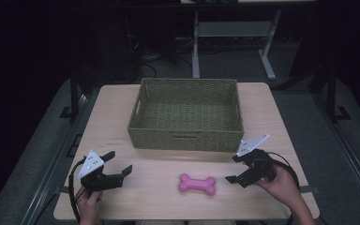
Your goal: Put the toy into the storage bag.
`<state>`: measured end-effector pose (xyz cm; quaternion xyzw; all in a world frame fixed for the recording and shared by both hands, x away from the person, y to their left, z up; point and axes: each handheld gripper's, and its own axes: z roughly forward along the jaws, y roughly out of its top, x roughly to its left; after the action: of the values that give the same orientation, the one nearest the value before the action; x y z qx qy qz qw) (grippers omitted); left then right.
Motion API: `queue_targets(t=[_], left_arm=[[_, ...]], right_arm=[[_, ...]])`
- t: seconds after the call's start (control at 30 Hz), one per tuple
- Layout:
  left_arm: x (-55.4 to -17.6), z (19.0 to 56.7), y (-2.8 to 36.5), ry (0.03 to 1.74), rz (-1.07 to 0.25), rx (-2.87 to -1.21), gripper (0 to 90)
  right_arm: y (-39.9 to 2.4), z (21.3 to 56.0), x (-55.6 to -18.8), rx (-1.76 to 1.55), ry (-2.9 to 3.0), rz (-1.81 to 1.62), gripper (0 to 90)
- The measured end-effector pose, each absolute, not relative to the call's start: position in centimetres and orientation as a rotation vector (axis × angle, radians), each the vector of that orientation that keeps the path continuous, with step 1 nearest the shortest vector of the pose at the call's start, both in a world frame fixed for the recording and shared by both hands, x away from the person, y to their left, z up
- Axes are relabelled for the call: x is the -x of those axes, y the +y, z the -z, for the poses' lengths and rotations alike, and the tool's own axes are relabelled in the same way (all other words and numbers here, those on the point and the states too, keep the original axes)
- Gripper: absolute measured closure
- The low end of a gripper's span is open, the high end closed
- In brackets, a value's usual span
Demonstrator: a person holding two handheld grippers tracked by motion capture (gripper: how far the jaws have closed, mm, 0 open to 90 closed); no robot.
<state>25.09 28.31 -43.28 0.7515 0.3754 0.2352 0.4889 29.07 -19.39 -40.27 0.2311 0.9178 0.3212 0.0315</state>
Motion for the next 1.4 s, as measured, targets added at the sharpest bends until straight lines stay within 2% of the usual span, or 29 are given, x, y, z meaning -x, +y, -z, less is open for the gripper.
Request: queue_targets(t=[0.5, 1.4], left_arm=[[-25.1, 43.2, 28.3, 0.909, -0.572, -1.824, 13.9], [-25.0, 43.2, 28.5, 0.911, -0.575, -1.818, 13.8]], right_arm=[[-16.5, 39.4, -29.7, -0.603, 2.891, -0.968, 19.5], [-12.3, 40.6, -30.0, -0.500, 3.006, -0.928, 18.3]])
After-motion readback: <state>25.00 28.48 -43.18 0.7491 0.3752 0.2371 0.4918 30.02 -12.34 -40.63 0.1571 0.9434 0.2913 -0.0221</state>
